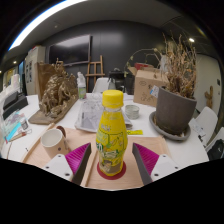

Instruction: Pour water

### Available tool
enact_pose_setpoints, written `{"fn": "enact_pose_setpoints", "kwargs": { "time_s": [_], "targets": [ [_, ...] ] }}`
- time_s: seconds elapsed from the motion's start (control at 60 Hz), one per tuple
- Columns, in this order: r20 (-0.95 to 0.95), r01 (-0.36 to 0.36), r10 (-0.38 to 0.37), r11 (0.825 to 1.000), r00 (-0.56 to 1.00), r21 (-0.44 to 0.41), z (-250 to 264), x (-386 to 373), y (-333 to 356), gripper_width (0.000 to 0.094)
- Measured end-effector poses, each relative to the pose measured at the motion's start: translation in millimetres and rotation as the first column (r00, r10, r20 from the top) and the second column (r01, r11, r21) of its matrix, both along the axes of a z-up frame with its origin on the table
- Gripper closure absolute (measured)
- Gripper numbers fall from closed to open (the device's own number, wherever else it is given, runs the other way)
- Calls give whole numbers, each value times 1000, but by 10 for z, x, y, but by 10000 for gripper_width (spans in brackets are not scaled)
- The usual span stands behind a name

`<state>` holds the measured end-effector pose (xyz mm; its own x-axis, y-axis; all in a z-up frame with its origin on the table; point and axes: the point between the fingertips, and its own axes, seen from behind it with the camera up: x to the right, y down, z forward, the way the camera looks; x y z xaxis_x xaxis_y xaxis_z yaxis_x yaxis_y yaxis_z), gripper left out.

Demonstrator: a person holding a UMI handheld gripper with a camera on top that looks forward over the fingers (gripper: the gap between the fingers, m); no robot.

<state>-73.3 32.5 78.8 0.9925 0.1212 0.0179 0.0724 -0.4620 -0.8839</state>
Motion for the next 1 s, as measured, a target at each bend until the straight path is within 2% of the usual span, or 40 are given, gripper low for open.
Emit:
{"fn": "enact_pose_setpoints", "kwargs": {
  "time_s": [0.067,0.167,0.3,0.417,0.667,1.0],
  "targets": [
    [38,44,-44,999,998,0,223,69,-143,68],
    [64,122,-120,992,991,-21,573,63,-495,76],
    [43,171,-170,985,985,-34,1057,-178,-1091,75],
    [105,214,-209,976,972,-39,1372,-339,-1639,74],
    [138,206,-202,978,970,-18,1722,-821,-2421,73],
    [138,222,-221,975,965,10,1934,-941,-2792,76]
  ]
}}
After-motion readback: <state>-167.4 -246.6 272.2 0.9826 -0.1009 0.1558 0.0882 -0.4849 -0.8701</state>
